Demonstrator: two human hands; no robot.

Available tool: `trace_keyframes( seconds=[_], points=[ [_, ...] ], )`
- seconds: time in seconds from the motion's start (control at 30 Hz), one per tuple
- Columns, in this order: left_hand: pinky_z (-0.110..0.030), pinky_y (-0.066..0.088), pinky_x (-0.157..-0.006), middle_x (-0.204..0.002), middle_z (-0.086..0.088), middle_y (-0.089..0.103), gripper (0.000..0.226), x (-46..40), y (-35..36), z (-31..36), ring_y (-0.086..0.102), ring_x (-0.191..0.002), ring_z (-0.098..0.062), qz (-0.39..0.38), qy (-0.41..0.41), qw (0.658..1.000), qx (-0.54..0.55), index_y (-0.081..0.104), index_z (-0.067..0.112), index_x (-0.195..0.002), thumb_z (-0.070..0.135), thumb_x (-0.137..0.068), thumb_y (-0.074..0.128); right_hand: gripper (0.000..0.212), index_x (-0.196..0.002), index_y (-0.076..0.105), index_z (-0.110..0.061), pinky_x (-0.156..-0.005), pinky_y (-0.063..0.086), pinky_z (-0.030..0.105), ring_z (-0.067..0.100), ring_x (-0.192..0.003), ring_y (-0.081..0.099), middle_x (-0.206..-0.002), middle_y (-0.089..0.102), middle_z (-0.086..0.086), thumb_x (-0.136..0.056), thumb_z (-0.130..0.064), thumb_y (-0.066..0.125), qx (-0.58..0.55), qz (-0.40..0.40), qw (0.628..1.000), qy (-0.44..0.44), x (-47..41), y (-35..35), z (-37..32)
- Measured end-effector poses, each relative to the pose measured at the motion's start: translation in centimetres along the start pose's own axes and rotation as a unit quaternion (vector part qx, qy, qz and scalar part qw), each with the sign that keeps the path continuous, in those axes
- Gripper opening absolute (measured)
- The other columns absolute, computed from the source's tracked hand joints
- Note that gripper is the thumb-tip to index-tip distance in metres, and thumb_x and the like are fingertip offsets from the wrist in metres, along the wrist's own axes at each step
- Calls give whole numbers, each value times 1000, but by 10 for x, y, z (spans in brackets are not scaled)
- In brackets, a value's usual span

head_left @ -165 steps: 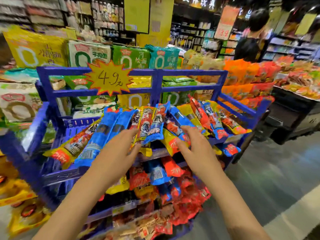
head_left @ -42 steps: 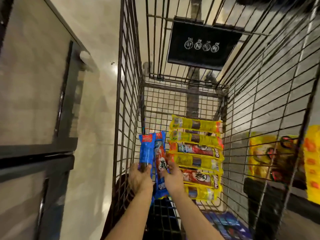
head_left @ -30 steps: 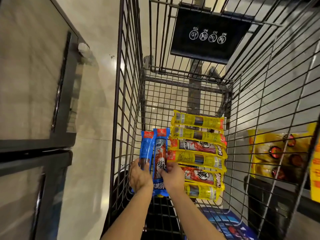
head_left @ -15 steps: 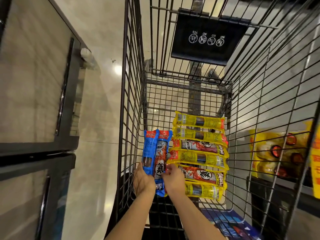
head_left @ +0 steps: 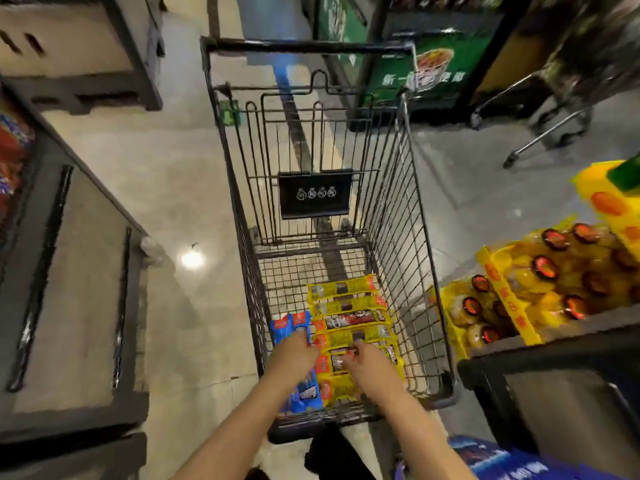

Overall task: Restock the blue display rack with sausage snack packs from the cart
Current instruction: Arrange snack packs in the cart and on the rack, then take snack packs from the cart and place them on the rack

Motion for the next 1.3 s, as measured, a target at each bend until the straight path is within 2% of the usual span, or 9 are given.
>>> trace_keyframes(
  seconds=[0.1,0.27,0.37,0.53,0.7,0.83,1.0,1.17,1.3],
  points=[
    [-33,44,-94,-130,-10,56,44,42,-23,22,54,-117,-28,12,116,986,-119,49,15,-132,37,-94,46,47,-133,50,-17,-90,46,33,25,-116,56,-126,61,7,-92,-40,53,25,93,995,-17,54,-35,-6],
    [-36,49,-85,-117,-7,61,34,114,-44,47,59,-103,-26,44,262,930,-253,53,19,-118,40,-90,50,37,-121,55,-21,-81,42,36,28,-108,56,-114,62,6,-91,-41,49,48,246,968,-8,167,-62,-6],
    [-36,45,-91,-123,-6,55,45,166,-33,69,53,-114,-26,51,336,880,-333,48,19,-125,47,-89,45,34,-116,55,-23,-86,41,37,26,-109,55,-113,60,2,-89,-42,46,58,319,946,21,239,-67,8],
    [-35,36,-100,-133,2,46,57,275,36,120,43,-125,-21,23,510,771,-381,32,23,-137,53,-89,29,39,-107,61,-21,-78,54,35,22,-92,65,-102,66,-2,-72,-38,57,48,456,884,94,373,-74,57],
    [-32,53,-65,-91,-3,68,50,383,113,159,67,-84,-24,1,631,692,-350,57,20,-116,39,-69,57,35,-107,54,-26,-77,54,30,14,-91,63,-102,64,-8,-77,-43,49,18,552,821,147,505,-75,117],
    [-25,47,-92,-128,7,56,58,484,188,180,58,-114,-13,-74,719,632,-278,41,26,-134,51,-81,41,40,-117,53,-26,-92,40,24,8,-105,49,-112,63,-8,-83,-44,45,15,591,785,187,605,-69,168],
    [-16,22,-107,-147,19,27,65,574,263,200,25,-135,0,-85,760,600,-234,19,31,-146,61,-90,26,43,-120,58,-22,-95,44,31,12,-111,54,-118,62,-7,-88,-46,41,18,629,736,249,706,-68,224],
    [-13,16,-105,-149,12,28,56,623,305,221,24,-137,-5,-94,779,577,-226,20,27,-147,45,-96,36,40,-117,59,-17,-86,48,37,20,-104,58,-111,62,-4,-88,-40,42,19,656,700,282,758,-80,257],
    [-24,29,-101,-141,5,39,47,639,331,249,36,-131,-13,-101,781,575,-223,31,22,-141,37,-97,40,39,-116,58,-12,-84,50,43,29,-102,59,-109,62,6,-87,-34,46,22,653,682,329,771,-98,289]
  ],
)
Point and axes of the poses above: each hand's wrist, its own x-axis away from the middle knuckle, its own y-axis out of the palm, z = x × y, the point moved 8 cm from there along -x, towards the middle knuckle
